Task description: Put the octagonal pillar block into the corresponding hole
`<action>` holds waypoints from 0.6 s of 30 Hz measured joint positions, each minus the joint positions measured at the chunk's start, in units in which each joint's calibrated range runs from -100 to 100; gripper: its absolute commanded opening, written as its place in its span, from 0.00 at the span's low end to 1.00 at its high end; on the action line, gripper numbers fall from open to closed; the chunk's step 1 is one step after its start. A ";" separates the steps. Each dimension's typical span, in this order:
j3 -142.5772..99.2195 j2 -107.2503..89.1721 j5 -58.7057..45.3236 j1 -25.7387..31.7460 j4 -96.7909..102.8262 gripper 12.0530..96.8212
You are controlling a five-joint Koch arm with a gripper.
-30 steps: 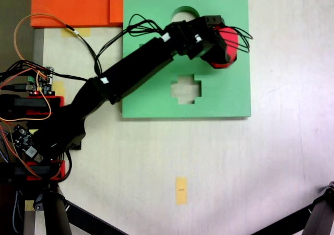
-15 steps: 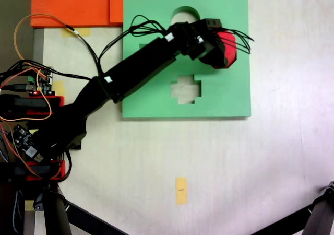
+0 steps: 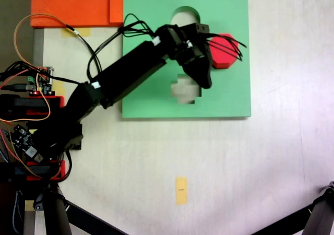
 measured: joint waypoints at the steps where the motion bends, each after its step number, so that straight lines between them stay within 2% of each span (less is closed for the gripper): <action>1: 0.00 -4.38 -0.59 -0.05 -0.49 0.87; 4: 0.10 -18.74 -4.49 -0.24 -2.84 0.87; 7: 0.20 -32.69 -14.90 -0.98 -6.17 0.86; 8: 0.20 -36.11 -19.58 -1.66 -6.56 0.83; 10: 0.20 -40.90 -30.53 -3.03 -6.85 0.68; 12: -0.59 -43.78 -38.19 -5.03 -7.05 0.67; 18: -20.97 -45.01 -44.74 -9.62 -7.15 0.67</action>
